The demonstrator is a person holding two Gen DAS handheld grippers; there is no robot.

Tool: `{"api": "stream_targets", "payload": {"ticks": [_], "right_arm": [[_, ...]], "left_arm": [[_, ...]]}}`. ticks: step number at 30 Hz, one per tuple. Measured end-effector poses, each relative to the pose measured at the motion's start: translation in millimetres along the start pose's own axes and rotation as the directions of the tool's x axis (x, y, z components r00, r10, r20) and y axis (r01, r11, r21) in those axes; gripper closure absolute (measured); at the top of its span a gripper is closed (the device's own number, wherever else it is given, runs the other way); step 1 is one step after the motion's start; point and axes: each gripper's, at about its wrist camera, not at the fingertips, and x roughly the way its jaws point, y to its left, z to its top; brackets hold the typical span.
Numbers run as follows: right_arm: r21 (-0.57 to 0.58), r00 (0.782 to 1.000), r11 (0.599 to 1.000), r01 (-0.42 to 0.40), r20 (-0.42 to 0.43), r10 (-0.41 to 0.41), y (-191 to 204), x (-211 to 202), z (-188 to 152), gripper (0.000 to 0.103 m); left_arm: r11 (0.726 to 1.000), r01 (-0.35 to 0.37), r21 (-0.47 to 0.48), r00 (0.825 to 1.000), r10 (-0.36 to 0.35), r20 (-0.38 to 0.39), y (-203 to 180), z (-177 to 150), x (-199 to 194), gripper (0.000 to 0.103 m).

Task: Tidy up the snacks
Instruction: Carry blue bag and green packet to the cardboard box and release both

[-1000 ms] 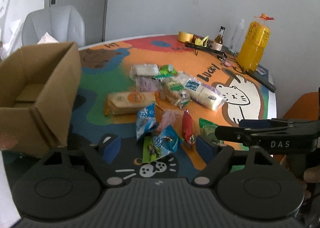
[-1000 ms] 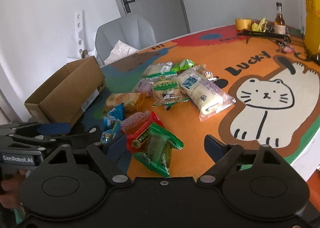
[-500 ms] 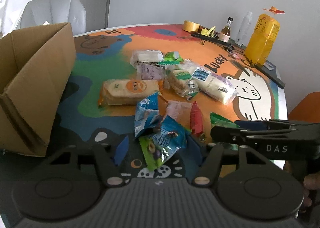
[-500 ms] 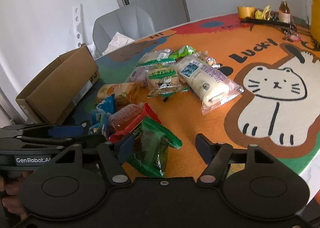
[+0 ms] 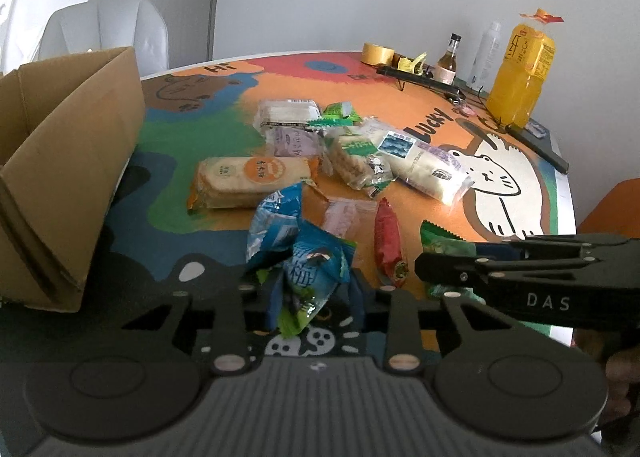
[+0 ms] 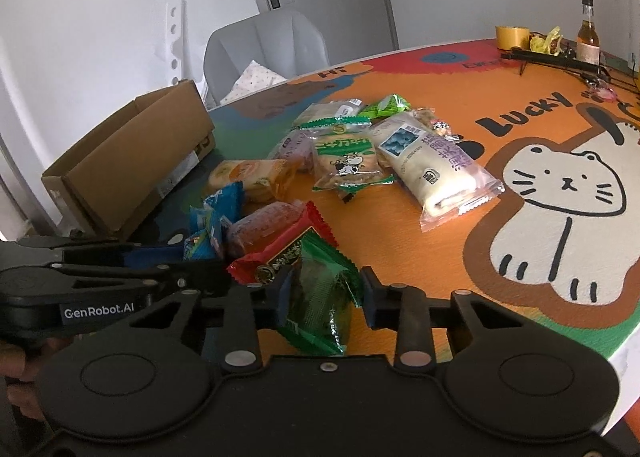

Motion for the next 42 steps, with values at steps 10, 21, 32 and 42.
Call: {"api": "stream_targets", "payload": {"ticks": [10,21,32,42], "right_arm": [[0.009,0.999,1.000,-0.002,0.049,0.001,2,-9,8,0.072],[-0.017,0.993,0.999,-0.040,0.113,0.041,20,-12,31,0.072],[-0.060,0.988,0.996,-0.070,0.135,0.078,49,-5,51,0.072],[-0.123,0.977,0.985,-0.118,0.163,0.137,88,5,76,0.072]], "left_arm": [[1.000,-0.010,-0.020,1.000,0.011,0.017,5,3,-9,0.072],[0.999,-0.043,-0.031,0.994,0.046,0.103,16,23,-40,0.072],[0.995,-0.075,-0.061,0.981,0.085,0.173,40,39,-66,0.072],[0.988,-0.127,-0.085,0.963,0.144,0.230,70,56,-89,0.072]]}}
